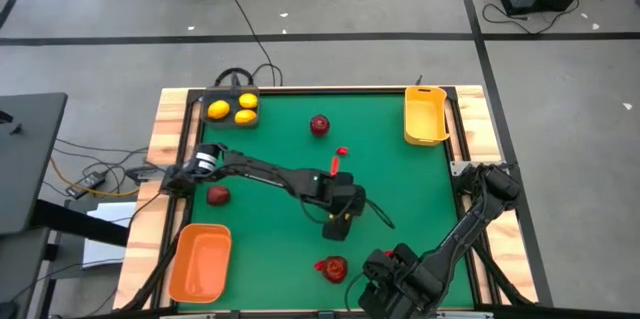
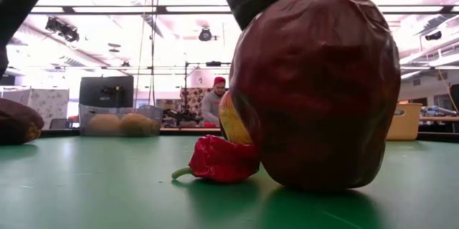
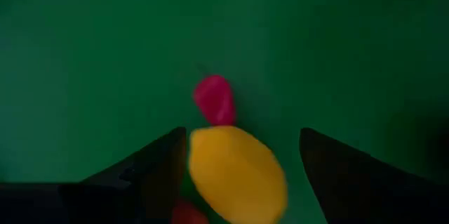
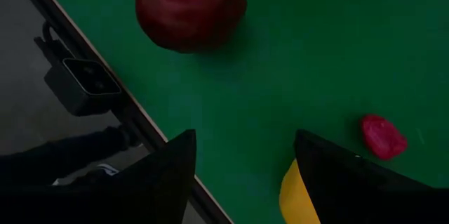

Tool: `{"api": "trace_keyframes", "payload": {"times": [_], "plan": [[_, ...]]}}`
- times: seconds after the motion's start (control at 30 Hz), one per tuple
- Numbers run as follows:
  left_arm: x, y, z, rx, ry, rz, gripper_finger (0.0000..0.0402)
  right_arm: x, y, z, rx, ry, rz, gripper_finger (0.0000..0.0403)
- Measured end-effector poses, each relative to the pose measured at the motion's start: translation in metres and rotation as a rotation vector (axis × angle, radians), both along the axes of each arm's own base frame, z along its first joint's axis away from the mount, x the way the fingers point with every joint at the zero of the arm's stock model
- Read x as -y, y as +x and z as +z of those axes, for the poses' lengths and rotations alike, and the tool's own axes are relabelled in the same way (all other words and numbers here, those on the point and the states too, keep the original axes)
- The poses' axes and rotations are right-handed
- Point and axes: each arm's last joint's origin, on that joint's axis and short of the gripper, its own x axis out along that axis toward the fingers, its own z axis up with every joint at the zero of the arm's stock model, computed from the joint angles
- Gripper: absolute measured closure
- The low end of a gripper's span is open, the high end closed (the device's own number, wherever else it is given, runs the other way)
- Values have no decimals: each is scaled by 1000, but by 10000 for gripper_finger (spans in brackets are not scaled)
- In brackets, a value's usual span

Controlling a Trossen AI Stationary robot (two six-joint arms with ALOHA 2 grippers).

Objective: Sort produce into baskets
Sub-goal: Put the top lemon into the gray transparent bin

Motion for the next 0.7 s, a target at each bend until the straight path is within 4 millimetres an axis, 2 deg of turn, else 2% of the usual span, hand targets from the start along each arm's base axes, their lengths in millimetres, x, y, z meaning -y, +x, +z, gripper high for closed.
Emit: {"api": "trace_keyframes", "payload": {"times": [0.2,0.37,0.5,0.7], "plan": [[-6,2,-17,-62,40,9,120,0,0,0,2,4,-8,151],[-3,1,-35,-129,55,-40,125,0,2,0,10,11,-18,151],[1,0,-38,-141,68,-44,136,1,3,1,18,14,-22,151],[0,0,-39,-144,59,-21,176,2,4,1,19,14,-27,151]]}}
